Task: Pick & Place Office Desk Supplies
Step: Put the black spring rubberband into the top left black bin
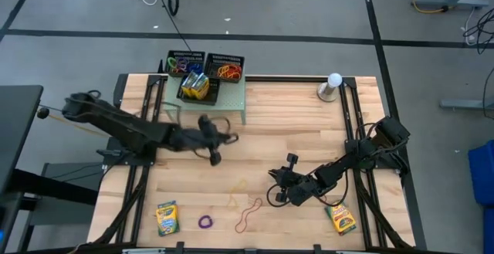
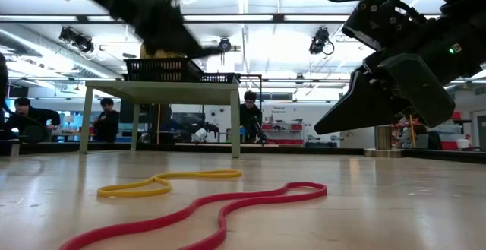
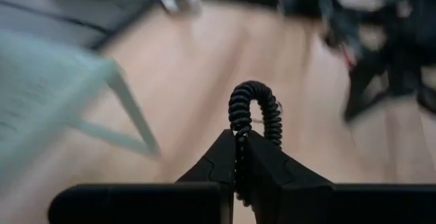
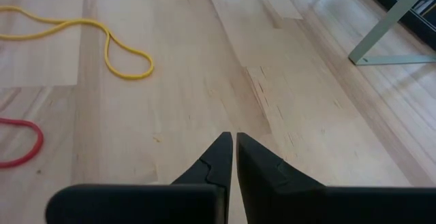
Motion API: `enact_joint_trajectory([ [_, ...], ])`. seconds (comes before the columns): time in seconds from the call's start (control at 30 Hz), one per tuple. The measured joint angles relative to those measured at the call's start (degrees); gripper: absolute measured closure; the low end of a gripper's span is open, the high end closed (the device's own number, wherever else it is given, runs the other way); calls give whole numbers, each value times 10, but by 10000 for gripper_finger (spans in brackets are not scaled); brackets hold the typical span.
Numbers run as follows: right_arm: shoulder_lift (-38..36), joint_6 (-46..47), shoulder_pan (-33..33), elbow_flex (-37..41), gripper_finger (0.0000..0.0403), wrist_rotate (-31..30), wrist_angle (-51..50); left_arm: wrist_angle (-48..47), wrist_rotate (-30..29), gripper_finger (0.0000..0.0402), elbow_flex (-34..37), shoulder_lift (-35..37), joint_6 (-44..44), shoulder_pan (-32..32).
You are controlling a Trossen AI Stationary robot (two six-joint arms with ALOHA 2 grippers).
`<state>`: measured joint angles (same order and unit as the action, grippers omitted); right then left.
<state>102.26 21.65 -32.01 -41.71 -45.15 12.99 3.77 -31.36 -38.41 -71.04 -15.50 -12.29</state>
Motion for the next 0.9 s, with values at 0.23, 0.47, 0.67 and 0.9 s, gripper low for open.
enact_joint_trajectory([
  [0.23,0,1,0,0,371,0,1,-75,-43,379,-121,72,87,81],
  [0.47,0,0,0,0,371,0,5,-148,-38,379,-252,72,102,232],
  [0.67,0,0,0,0,371,0,5,-215,13,379,-262,71,68,380],
  [0.9,0,0,0,0,371,0,5,-274,95,379,-262,78,20,521],
])
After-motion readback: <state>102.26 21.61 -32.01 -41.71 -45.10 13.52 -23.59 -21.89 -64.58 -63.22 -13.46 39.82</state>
